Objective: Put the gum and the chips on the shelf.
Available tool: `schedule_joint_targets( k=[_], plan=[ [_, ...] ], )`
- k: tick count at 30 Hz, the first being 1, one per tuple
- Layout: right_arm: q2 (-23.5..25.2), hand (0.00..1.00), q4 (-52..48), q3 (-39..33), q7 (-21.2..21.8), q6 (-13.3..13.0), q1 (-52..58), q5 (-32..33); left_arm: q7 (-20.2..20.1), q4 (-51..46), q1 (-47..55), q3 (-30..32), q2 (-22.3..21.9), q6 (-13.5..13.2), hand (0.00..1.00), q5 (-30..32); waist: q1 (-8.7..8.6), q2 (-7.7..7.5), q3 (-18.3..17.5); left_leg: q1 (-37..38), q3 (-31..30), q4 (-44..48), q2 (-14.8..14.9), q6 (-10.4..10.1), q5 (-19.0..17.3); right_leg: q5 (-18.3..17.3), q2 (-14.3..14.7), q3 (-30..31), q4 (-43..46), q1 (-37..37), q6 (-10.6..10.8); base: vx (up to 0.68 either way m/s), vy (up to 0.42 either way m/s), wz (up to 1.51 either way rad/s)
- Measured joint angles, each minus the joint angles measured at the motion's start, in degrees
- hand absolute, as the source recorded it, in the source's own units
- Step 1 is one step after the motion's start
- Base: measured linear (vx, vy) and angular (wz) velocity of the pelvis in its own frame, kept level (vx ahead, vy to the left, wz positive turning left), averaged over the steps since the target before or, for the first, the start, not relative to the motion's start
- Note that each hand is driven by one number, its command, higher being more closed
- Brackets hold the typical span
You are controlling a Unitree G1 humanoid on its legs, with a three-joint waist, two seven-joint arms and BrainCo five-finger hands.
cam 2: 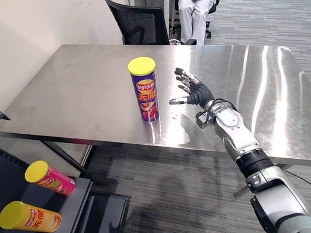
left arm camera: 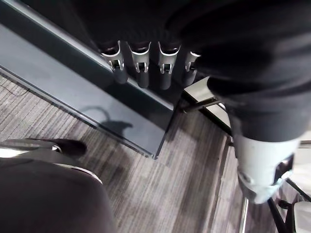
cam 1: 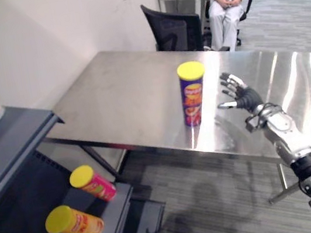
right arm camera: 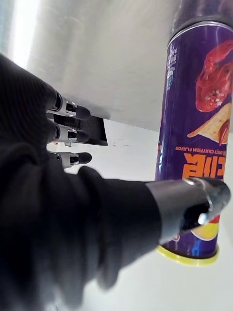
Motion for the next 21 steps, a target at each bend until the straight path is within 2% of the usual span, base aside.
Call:
schedule_joint_targets(
  k=[9,21],
  plan=[
    [0.49,0.0,2.88,1.67,0.07,0.23,-1.64,-0.06,0.15,0.5,0.04,-0.58,0.25,0.05,0.0,0.0,0.41,0.17,1.11,0.02,-1.07,-0.07,-0.22,0.13,0.26,0.01,-0.08,-1.0,-0.15,0.73,0.0,-0.01,0.001,0.05],
    [0.53,0.0,5.15,3.92,0.44,0.26,-6.06,-1.35,0.38,0.52,0.23,-0.62,0.24,0.46,0.0,0.02,2.08,0.31,2.05,0.06,-2.43,-0.99,-0.48,0.26,0.96,0.02,-0.09,-2.52,-0.45,1.36,-0.01,0.0,0.0,0.05]
  ],
)
